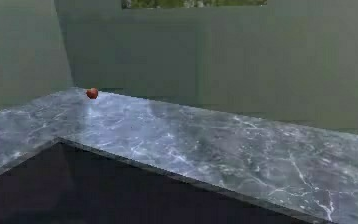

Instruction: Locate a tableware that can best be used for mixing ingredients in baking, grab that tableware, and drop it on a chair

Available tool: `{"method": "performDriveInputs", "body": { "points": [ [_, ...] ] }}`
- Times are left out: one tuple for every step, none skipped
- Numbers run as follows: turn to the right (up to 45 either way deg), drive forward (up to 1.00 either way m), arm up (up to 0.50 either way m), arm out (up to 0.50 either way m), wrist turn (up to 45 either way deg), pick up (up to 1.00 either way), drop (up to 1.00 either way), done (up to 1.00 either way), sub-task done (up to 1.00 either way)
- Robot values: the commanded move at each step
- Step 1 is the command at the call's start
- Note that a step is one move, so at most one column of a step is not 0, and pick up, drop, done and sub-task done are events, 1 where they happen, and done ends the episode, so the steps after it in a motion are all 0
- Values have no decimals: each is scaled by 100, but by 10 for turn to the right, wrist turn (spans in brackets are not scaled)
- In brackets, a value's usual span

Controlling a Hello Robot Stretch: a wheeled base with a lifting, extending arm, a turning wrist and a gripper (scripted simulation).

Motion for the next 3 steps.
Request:
{"method": "performDriveInputs", "body": {
  "points": [
    [450, 0, 0, 0, 0, 0, 0, 0, 0],
    [450, 0, 0, 0, 0, 0, 0, 0, 0],
    [330, 0, 0, 0, 0, 0, 0, 0, 0]
  ]
}}
